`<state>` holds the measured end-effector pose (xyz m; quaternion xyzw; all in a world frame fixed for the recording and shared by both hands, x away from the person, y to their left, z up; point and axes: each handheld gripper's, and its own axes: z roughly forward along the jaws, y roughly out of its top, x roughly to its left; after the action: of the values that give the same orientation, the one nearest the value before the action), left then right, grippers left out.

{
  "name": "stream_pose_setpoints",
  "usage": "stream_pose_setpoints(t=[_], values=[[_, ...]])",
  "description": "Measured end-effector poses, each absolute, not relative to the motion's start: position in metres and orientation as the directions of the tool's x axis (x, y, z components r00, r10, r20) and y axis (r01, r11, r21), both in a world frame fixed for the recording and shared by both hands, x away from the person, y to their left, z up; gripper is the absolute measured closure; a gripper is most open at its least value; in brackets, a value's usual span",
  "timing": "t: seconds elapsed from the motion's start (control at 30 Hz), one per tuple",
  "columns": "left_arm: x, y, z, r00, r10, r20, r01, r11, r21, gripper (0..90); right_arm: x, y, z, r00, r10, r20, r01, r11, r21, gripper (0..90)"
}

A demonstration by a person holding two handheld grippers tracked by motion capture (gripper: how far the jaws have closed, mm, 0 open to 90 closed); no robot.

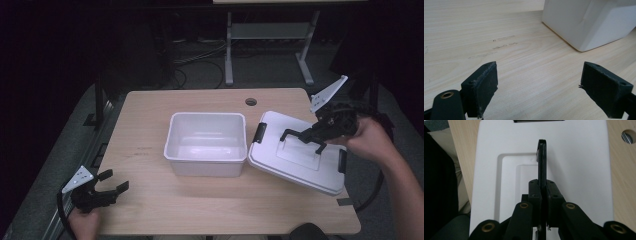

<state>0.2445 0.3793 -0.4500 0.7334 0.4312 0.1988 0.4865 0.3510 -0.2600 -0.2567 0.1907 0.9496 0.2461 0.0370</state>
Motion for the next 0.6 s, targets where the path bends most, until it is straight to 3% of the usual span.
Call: stream_pose_setpoints(t=[0.6], values=[[0.245, 0.380, -0.450, 0.549, 0.825, -0.131, 0.440, -0.152, 0.885, 13.4, 0.371, -0.198, -0.230, -0.962, 0.273, 0.024, 0.250, 0.840, 0.481, 84.5]])
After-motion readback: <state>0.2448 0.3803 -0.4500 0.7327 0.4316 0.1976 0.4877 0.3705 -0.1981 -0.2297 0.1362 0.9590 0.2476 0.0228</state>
